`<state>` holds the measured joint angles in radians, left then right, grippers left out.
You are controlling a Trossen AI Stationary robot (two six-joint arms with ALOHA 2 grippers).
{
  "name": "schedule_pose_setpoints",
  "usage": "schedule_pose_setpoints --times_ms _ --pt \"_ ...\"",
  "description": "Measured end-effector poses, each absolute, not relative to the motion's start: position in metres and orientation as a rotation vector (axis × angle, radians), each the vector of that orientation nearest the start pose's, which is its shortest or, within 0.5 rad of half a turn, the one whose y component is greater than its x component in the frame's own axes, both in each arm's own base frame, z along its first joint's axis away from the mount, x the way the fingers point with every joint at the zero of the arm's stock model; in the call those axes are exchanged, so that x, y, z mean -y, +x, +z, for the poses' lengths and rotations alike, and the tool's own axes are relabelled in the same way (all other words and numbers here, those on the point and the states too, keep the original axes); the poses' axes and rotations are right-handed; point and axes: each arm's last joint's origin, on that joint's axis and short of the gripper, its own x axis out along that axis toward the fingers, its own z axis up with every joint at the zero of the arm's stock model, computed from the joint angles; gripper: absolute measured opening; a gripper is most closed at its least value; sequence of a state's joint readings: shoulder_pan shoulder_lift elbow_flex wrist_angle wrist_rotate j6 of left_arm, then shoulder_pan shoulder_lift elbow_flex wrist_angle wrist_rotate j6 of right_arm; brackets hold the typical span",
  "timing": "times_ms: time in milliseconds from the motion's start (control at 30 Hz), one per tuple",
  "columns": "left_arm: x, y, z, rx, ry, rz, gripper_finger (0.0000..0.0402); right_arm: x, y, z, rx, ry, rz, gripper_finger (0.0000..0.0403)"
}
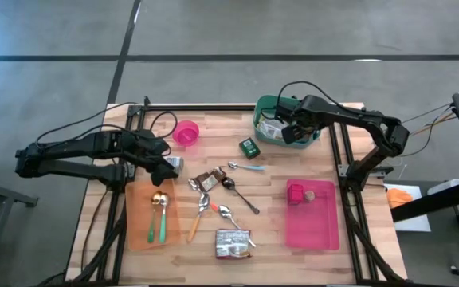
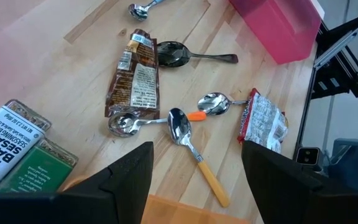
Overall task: Pick & Place Food Item
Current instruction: Put the blue spoon into the orange bin
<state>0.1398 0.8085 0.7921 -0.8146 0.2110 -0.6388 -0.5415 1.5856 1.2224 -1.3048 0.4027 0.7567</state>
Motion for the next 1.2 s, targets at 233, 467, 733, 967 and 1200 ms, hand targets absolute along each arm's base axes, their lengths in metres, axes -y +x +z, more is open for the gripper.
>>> schedule_pose_setpoints --times_ms 233,467,733,967,1200 --pt "-0.015 0.148 0.279 -0.818 -0.747 0.198 0.0246 0.143 0.225 0.242 -1.366 0.664 -1.282 0.0259" --pt "-0.015 0.148 0.279 -0.818 -0.747 0.198 0.0246 0.132 0.236 0.252 -1.345 0.610 -1.214 0.0263" --pt "-0.015 0.148 0.279 -0.817 -0.751 0.199 0.0246 0.092 0.277 0.287 -1.220 0.415 -0.895 0.0263" --pt "-0.015 0.148 0.280 -0.815 -0.761 0.204 0.0246 0.058 0.312 0.292 -1.059 0.356 -0.670 0.0263" --pt "-0.015 0.148 0.280 -0.814 -0.777 0.211 0.0246 0.046 0.335 0.257 -1.148 0.351 -0.612 0.0263"
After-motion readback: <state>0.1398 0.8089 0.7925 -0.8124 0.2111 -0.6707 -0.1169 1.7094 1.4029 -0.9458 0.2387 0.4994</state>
